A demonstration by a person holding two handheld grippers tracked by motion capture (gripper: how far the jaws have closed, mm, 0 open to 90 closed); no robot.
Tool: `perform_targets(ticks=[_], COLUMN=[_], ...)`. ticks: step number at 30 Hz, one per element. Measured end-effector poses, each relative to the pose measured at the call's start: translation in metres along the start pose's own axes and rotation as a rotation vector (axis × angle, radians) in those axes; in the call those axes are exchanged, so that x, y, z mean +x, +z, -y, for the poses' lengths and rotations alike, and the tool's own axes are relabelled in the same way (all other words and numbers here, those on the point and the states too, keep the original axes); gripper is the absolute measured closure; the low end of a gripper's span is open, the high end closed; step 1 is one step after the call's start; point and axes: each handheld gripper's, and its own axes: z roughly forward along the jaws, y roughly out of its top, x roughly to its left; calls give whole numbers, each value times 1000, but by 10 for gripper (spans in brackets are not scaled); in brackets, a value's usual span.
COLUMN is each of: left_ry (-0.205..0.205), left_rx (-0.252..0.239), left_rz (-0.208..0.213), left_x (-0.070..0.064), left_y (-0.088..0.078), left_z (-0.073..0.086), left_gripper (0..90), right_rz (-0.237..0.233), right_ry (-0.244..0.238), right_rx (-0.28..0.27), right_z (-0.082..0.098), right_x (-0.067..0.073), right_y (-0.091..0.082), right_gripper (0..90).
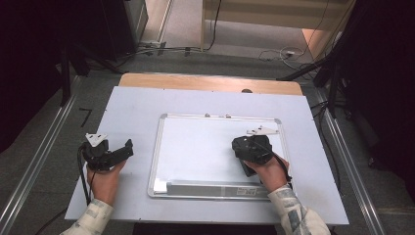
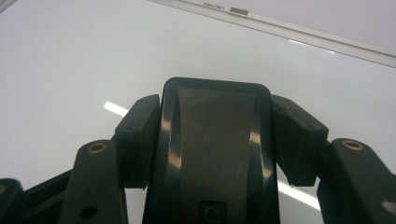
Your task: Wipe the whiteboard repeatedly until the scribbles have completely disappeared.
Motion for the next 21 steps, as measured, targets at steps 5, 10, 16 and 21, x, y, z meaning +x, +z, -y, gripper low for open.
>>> perform_targets(ticks=[5,10,16,21], left_ry=[1,1,2,2], left_rx=[1,0,0,1], left_rz=[2,2,1,0], left_x=[0,0,0,0], left_y=[0,0,0,0], left_z=[0,0,0,0], left_gripper=[73,73,73,73], right_rz=[7,17,26,31], right_ry=[25,48,57,57], right_rx=[-6,-15,-17,-20], right_z=[-1,-3,-2,-2], right_x=[-6,-13,-18,-20], right_y=[-4,-10,-12,-14], right_gripper=[370,371,371,371])
